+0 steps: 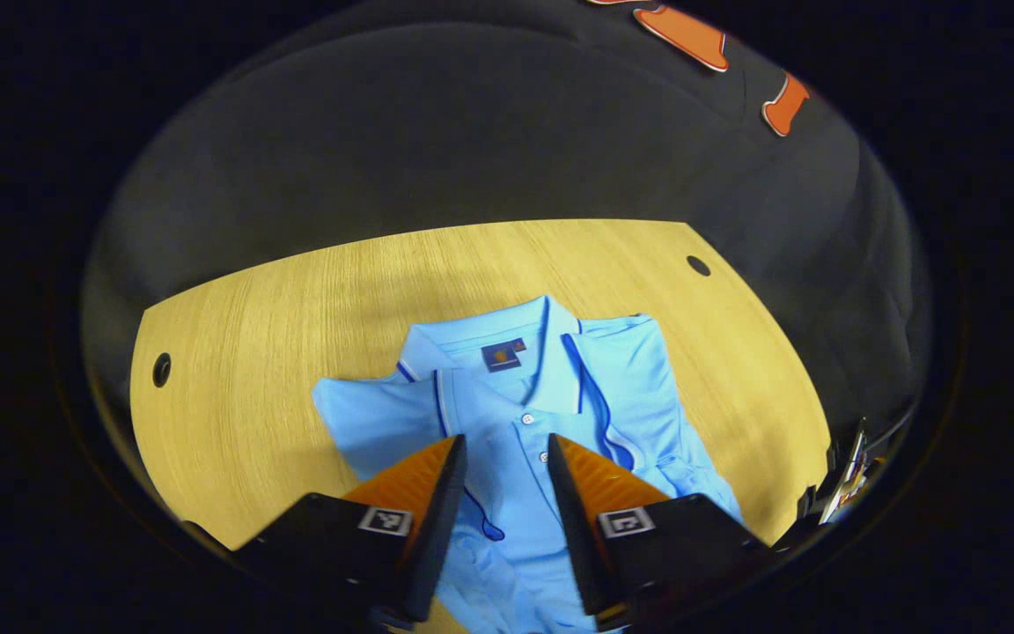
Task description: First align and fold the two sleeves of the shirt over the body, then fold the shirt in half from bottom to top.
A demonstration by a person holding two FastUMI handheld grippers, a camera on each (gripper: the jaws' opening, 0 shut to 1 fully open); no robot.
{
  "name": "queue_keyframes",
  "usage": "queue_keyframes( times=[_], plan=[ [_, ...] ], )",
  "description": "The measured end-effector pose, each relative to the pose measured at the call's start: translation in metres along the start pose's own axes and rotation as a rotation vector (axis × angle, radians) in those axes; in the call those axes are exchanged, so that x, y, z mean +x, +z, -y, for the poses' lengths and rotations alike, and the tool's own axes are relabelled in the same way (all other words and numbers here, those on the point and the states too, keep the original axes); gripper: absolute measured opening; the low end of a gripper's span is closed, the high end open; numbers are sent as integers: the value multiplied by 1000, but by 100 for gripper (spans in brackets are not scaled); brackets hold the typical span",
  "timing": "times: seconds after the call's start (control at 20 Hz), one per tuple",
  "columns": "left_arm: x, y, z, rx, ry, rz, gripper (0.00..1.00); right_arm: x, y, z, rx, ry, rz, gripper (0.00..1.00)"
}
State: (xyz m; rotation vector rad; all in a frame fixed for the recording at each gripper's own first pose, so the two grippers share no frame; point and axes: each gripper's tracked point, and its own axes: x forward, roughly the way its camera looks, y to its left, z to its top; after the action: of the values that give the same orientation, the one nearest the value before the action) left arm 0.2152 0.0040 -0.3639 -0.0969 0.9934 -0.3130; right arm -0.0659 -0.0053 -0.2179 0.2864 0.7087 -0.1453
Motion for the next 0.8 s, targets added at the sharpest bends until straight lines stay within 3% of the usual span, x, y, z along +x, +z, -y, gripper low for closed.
queue_keyframes(
  times=[0.05,0.1,0.2,0.3,0.8],
  plan=[
    [-7,-2,-3,-8,11,4,79,0,0,-1,-3,4,-2,93],
    [-17,-5,-4,-16,16,12,85,0,-1,-2,-11,14,-2,93],
    [-41,-14,-7,-21,26,36,89,-1,-7,-1,-40,39,-8,93],
    [-69,-26,-10,-25,54,65,100,-2,-10,-4,-79,79,-22,93],
    [-173,-130,6,-180,142,116,100,-5,-42,-9,-230,239,-63,98]
  ],
)
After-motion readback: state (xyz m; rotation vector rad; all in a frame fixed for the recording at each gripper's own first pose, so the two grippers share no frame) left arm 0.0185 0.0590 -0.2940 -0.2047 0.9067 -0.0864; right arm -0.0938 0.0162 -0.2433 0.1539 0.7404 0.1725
